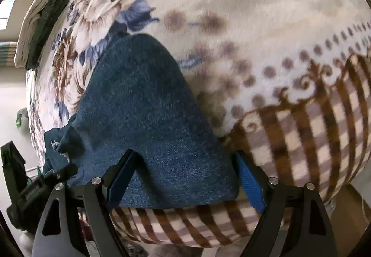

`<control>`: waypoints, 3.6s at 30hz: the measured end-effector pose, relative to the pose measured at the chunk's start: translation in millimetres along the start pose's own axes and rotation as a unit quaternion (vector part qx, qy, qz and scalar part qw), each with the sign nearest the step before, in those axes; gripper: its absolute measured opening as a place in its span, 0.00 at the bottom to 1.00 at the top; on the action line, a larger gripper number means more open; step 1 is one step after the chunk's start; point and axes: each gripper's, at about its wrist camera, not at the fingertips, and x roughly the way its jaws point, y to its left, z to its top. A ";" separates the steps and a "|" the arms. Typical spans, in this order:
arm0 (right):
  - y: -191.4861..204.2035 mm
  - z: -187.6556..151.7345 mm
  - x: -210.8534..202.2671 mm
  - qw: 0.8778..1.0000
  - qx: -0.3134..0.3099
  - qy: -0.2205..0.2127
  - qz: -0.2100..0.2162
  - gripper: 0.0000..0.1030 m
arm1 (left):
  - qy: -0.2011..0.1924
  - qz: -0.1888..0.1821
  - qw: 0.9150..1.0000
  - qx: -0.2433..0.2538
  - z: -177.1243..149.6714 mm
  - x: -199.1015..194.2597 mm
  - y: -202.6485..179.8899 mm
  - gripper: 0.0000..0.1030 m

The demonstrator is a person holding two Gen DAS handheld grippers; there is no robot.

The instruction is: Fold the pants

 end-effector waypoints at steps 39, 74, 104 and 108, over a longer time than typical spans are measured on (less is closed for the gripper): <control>4.9 2.5 -25.1 1.000 0.029 0.006 0.003 0.84 | 0.008 -0.217 0.972 -0.087 6.8 4.3 35.2 0.06; 57.4 8.1 2.7 0.999 -0.044 0.022 -0.002 0.84 | -0.142 -0.058 0.985 -0.078 -4.3 -71.5 156.3 0.05; 38.4 -1.9 6.3 0.983 -0.069 -0.013 0.171 0.31 | 0.127 0.015 0.908 0.400 43.9 2.0 -208.6 0.22; 44.9 -6.4 -1.1 0.981 -0.079 -0.024 0.176 0.29 | 0.161 0.081 0.871 0.457 29.6 29.0 -230.0 0.22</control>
